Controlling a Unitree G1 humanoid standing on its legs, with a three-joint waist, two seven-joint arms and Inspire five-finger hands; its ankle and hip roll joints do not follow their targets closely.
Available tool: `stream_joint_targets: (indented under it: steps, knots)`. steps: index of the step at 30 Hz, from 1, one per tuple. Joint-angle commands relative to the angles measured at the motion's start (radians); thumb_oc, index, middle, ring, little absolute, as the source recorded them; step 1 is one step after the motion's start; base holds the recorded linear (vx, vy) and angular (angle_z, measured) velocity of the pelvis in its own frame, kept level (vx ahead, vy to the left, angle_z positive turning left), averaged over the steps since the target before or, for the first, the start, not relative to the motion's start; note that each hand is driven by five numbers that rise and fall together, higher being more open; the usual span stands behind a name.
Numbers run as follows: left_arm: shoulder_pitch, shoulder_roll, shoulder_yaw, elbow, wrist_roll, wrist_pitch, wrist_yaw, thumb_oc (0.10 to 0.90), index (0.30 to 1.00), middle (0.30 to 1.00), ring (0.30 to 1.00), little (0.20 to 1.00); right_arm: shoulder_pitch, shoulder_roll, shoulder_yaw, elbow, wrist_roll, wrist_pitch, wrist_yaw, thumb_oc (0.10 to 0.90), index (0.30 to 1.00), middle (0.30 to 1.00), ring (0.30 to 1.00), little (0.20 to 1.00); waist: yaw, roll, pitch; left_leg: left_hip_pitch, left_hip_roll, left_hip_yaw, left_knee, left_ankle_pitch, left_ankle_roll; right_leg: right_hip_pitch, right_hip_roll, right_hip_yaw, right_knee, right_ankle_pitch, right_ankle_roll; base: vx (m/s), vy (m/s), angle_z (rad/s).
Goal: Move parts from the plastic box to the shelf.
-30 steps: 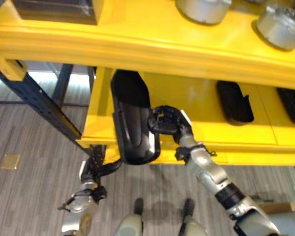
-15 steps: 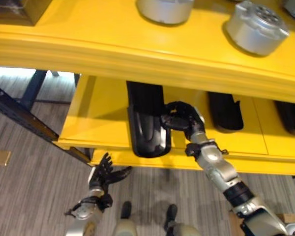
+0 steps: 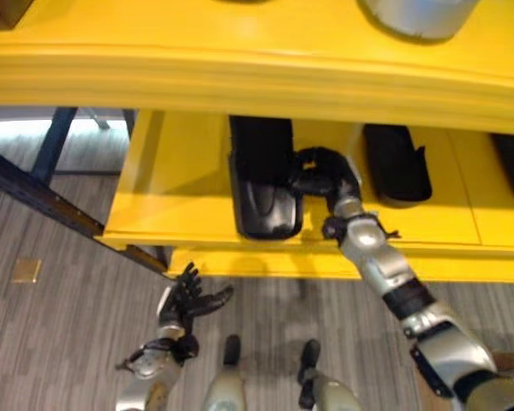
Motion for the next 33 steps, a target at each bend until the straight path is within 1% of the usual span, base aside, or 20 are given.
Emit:
stream_joint_targets:
  steps: [1, 2, 3, 5, 8, 12, 14, 19, 24, 26, 33]
  knots:
    - [-0.018, 0.063, -0.022, -0.107, -0.044, -0.089, -0.008, 0.900, 1.000, 1.000, 1.000, 1.000, -0.199, 0.015, -0.039, -0.054, 0.013, -0.141, -0.019, 0.400, 0.300, 0.300, 0.300, 0.300, 0.018, 0.004, -0.012, 0.074, 0.073, 0.016, -0.032, -0.017, 0.012, -0.062, -0.143, 0.013, 0.247, -0.099, 0.093, -0.12, 0.040, 0.02]
    - [-0.027, 0.076, -0.029, -0.116, -0.049, -0.096, -0.002, 0.900, 1.000, 1.000, 1.000, 1.000, -0.255, 0.009, -0.039, -0.021, 0.000, -0.139, -0.038, 0.400, 0.300, 0.300, 0.300, 0.300, 0.024, 0.009, 0.015, 0.038, 0.064, 0.009, 0.004, -0.025, 0.011, -0.084, -0.152, 0.017, 0.259, -0.095, 0.094, -0.09, 0.031, 0.01]
    - [-0.028, 0.076, -0.029, -0.115, -0.049, -0.096, -0.002, 0.900, 1.000, 1.000, 1.000, 1.000, -0.257, 0.009, -0.039, -0.020, 0.001, -0.139, -0.038, 0.400, 0.300, 0.300, 0.300, 0.300, 0.024, 0.008, 0.015, 0.034, 0.063, 0.008, 0.008, -0.027, 0.012, -0.086, -0.153, 0.018, 0.261, -0.095, 0.094, -0.16, 0.059, 0.01]
    - [-0.048, 0.099, -0.039, -0.138, -0.058, -0.111, 0.006, 0.900, 1.000, 1.000, 1.000, 1.000, -0.386, 0.002, -0.044, 0.076, -0.026, -0.135, -0.075, 0.400, 0.300, 0.300, 0.300, 0.300, 0.038, 0.014, 0.057, -0.040, 0.044, -0.010, 0.081, -0.043, 0.009, -0.128, -0.170, 0.023, 0.286, -0.090, 0.096, -0.16, 0.047, 0.00]
    - [-0.059, 0.106, -0.046, -0.147, -0.062, -0.116, 0.011, 0.900, 1.000, 1.000, 1.000, 1.000, -0.436, 0.000, -0.043, 0.122, -0.027, -0.134, -0.086, 0.400, 0.300, 0.300, 0.300, 0.300, 0.041, 0.014, 0.071, -0.068, 0.039, -0.017, 0.105, -0.049, 0.009, -0.144, -0.175, 0.024, 0.294, -0.089, 0.095, -0.06, 0.019, 0.09]
    - [-0.086, 0.112, -0.063, -0.152, -0.059, -0.121, 0.018, 0.900, 1.000, 1.000, 1.000, 1.000, -0.520, -0.012, -0.041, 0.247, -0.033, -0.125, -0.104, 0.400, 0.300, 0.300, 0.300, 0.300, 0.053, 0.018, 0.095, -0.113, 0.025, -0.030, 0.138, -0.057, 0.010, -0.168, -0.185, 0.021, 0.308, -0.089, 0.094, -0.06, 0.023, 0.10]
    - [-0.106, 0.120, -0.076, -0.162, -0.051, -0.126, 0.024, 0.900, 1.000, 1.000, 1.000, 1.000, -0.567, -0.033, -0.012, 0.320, -0.055, -0.110, -0.104, 0.400, 0.300, 0.300, 0.300, 0.300, 0.063, 0.021, 0.117, -0.135, 0.016, -0.035, 0.166, -0.068, 0.012, -0.181, -0.189, 0.022, 0.326, -0.095, 0.094, -0.06, 0.034, 0.24]
    - [-0.131, 0.118, -0.083, -0.162, -0.053, -0.132, 0.035, 0.900, 1.000, 1.000, 1.000, 1.000, -0.607, -0.046, 0.006, 0.371, -0.053, -0.103, -0.098, 0.400, 0.300, 0.300, 0.300, 0.300, 0.067, 0.020, 0.138, -0.164, 0.006, -0.043, 0.192, -0.076, 0.014, -0.199, -0.191, 0.025, 0.339, -0.099, 0.092, -0.04, 0.018, 0.10]
    - [-0.151, 0.114, -0.092, -0.155, -0.057, -0.139, 0.044, 0.900, 1.000, 1.000, 1.000, 1.000, -0.658, -0.061, 0.038, 0.501, -0.053, -0.081, -0.076, 0.400, 0.300, 0.300, 0.300, 0.300, 0.075, 0.016, 0.156, -0.182, 0.002, -0.043, 0.209, -0.082, 0.018, -0.214, -0.192, 0.027, 0.345, -0.100, 0.091, -0.02, 0.013, 0.01]
    - [-0.157, 0.117, -0.096, -0.158, -0.064, -0.145, 0.043, 0.900, 1.000, 1.000, 1.000, 1.000, -0.692, -0.087, 0.062, 0.580, -0.063, -0.068, -0.063, 0.400, 0.300, 0.300, 0.300, 0.300, 0.079, 0.017, 0.157, -0.183, -0.002, -0.045, 0.205, -0.080, 0.017, -0.214, -0.191, 0.024, 0.344, -0.100, 0.092, 0.00, 0.000, 0.00]
    - [-0.164, 0.118, -0.100, -0.152, -0.068, -0.150, 0.045, 0.900, 1.000, 1.000, 1.000, 1.000, -0.715, -0.101, 0.074, 0.635, -0.054, -0.062, -0.053, 0.400, 0.300, 0.300, 0.300, 0.300, 0.080, 0.015, 0.157, -0.180, 0.001, -0.048, 0.207, -0.085, 0.016, -0.210, -0.187, 0.025, 0.348, -0.108, 0.090, 0.00, 0.000, 0.00]
